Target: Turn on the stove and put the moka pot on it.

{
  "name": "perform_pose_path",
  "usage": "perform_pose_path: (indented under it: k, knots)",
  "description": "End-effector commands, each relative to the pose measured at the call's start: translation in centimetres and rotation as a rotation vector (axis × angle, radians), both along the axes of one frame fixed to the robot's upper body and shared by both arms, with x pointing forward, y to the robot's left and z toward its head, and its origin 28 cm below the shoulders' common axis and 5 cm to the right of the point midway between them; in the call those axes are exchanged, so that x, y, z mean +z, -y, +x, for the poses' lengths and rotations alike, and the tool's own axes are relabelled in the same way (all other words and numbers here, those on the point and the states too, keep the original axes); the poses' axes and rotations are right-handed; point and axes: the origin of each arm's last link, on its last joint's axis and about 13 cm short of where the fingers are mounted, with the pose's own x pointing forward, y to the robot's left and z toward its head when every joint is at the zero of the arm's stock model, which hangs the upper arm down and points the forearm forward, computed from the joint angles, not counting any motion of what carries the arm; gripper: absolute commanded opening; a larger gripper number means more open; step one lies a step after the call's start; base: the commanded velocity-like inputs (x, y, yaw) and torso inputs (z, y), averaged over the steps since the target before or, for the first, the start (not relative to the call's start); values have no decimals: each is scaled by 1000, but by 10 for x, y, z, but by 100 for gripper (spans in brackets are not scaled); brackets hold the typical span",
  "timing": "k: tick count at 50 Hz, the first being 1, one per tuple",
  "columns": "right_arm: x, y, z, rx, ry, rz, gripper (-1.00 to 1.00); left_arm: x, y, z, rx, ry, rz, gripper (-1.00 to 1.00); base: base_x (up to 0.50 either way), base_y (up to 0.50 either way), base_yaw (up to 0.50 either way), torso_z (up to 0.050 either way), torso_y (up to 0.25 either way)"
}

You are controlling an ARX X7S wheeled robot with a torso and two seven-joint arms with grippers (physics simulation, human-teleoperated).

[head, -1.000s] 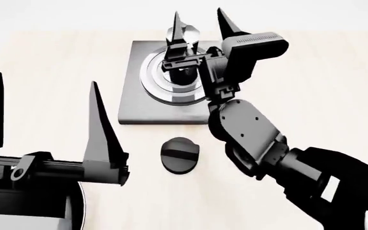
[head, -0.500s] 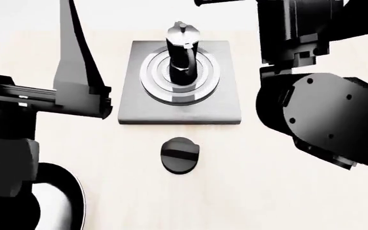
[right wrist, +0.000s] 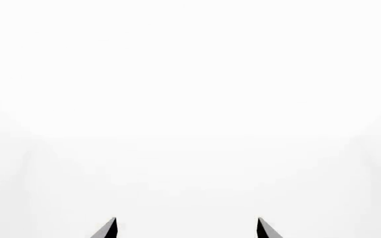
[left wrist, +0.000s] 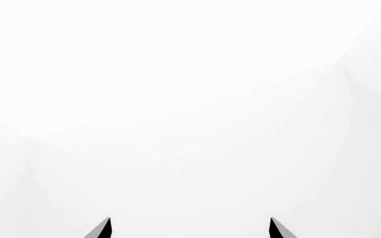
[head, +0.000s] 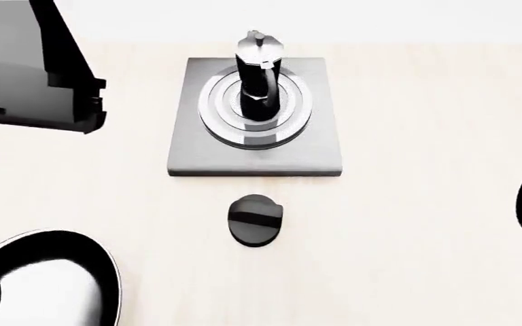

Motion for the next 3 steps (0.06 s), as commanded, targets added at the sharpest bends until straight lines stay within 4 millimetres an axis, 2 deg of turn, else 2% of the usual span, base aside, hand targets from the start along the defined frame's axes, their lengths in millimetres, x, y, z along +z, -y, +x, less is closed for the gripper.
perform_pose_path:
  k: [1, 3]
  knots:
    - [0, 14, -23, -64, 46, 10, 100, 4, -4, -5, 17, 16, -2, 100, 0, 0, 0, 0, 0]
    - [-2, 15, -23, -73, 44, 16, 100, 5, -5, -7, 18, 18, -1, 100, 0, 0, 0, 0, 0]
